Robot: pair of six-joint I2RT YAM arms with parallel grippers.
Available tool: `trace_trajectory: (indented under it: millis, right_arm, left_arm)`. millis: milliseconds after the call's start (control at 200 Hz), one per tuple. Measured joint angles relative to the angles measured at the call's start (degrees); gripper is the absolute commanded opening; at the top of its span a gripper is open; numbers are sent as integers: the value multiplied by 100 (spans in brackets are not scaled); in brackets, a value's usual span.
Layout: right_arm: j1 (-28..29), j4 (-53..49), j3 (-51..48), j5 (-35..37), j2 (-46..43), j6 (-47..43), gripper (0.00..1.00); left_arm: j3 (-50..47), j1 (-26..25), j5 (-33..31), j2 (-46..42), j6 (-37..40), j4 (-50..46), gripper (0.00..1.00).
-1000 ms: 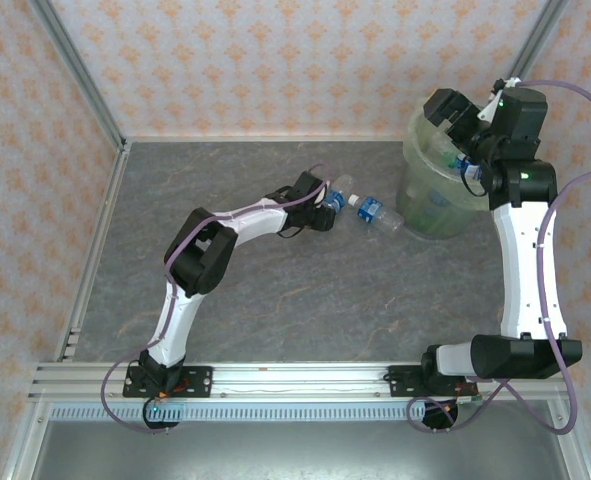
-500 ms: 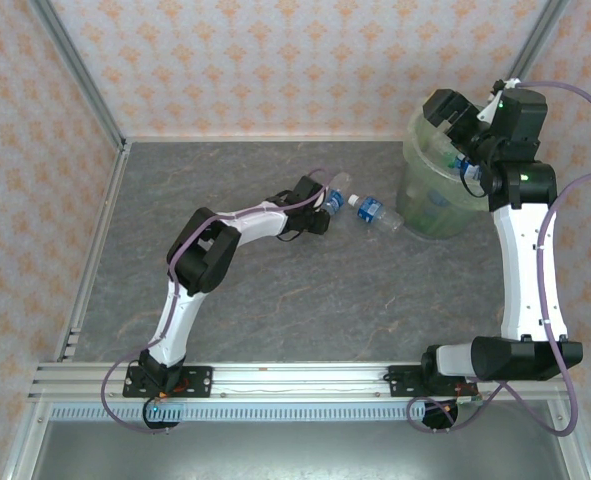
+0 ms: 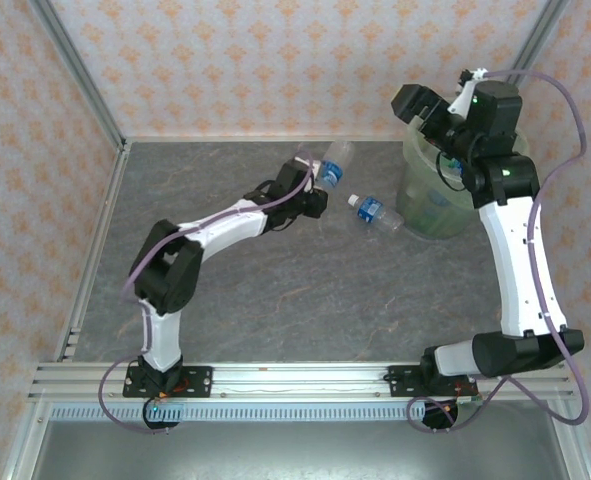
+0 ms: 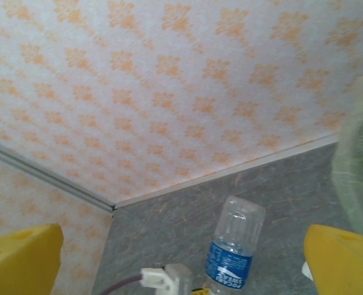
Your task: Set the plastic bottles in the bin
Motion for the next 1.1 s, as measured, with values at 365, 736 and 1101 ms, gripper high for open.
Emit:
trace_trajectory:
  millis: [365,736,1101]
  right_arm:
    - [138,459,98,-850,369,197,93]
    - [391,544,127,-1419,787,345,86]
    - [498,61,319,-1137,1054,323,85]
  left_arm:
    - [-457,-46,282,-1519,-103,881,20]
    - [-450,-422,431,-1604,170,807,19]
    - [-446,-527,278,-1646,308,649,19]
